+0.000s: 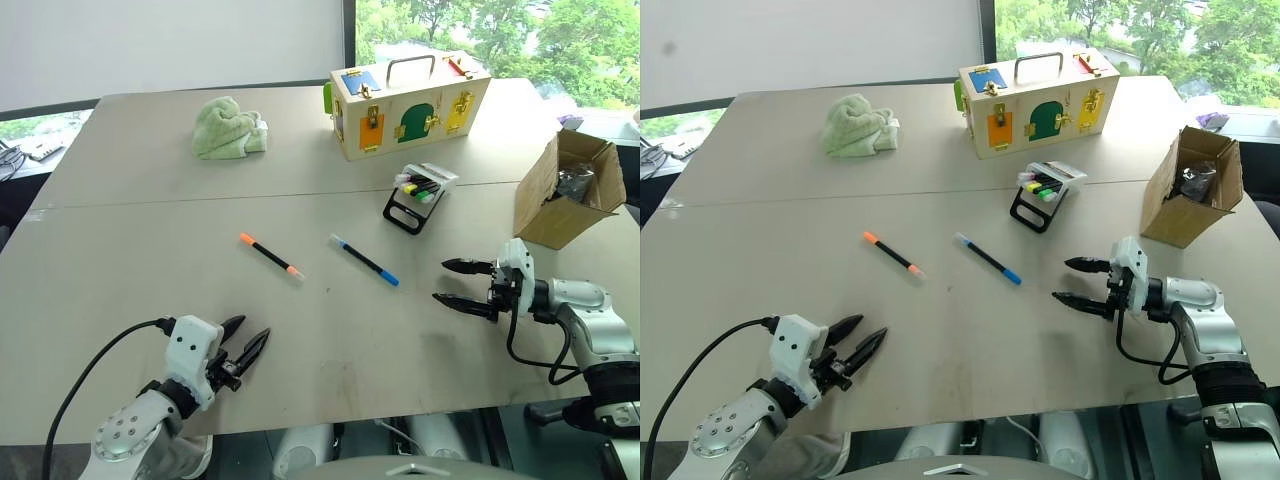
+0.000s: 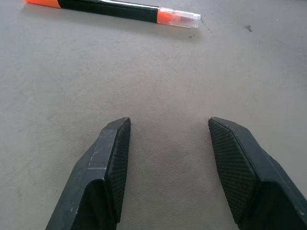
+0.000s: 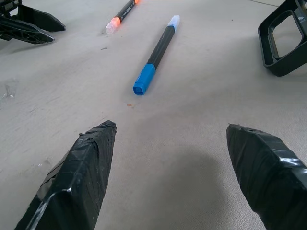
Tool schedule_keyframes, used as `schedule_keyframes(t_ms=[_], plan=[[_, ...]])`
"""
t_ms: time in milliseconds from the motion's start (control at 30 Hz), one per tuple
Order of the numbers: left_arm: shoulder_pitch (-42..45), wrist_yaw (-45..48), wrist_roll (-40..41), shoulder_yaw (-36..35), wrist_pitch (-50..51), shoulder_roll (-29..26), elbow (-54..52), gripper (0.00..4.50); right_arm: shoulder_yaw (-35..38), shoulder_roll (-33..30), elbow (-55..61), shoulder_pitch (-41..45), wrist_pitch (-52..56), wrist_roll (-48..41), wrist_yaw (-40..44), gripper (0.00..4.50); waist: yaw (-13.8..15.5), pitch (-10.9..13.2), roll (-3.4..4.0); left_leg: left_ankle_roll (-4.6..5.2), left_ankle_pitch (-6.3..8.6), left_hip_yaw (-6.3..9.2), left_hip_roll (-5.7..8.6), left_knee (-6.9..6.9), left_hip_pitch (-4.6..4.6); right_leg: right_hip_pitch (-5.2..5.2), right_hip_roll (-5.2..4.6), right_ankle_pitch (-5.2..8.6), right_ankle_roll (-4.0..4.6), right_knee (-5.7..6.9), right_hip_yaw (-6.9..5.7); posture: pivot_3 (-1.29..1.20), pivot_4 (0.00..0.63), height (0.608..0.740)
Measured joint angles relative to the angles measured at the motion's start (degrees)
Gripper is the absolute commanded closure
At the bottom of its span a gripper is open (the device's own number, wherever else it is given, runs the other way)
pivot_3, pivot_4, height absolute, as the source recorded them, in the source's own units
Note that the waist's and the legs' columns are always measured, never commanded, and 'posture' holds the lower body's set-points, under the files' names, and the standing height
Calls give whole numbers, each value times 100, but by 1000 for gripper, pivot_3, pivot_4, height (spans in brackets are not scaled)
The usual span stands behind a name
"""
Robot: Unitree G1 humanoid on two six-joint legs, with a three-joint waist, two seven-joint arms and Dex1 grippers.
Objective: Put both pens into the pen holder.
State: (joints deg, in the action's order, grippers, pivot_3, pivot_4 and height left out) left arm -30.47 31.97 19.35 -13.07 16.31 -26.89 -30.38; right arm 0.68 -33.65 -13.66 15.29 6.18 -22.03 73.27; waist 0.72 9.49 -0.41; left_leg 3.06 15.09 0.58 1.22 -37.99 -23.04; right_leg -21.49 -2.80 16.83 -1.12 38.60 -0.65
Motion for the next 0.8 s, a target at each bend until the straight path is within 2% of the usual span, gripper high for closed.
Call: schedule_keyframes(t_ms=[467, 800], plan=[[160, 34, -2, -1, 15, -49, 94, 1850, 0, 1, 277, -6, 100, -1, -129, 596, 5, 0, 0, 0, 0, 0, 0, 0, 0, 0, 0, 0, 0, 0, 0, 0, 150, 740], [402, 162, 0, 0, 73, -188, 239, 1850, 10, 5, 521, -308, 114, -28, -276, 596, 5, 1, 0, 1, 1, 0, 0, 5, -2, -1, 0, 0, -1, -6, -1, 0, 150, 740]])
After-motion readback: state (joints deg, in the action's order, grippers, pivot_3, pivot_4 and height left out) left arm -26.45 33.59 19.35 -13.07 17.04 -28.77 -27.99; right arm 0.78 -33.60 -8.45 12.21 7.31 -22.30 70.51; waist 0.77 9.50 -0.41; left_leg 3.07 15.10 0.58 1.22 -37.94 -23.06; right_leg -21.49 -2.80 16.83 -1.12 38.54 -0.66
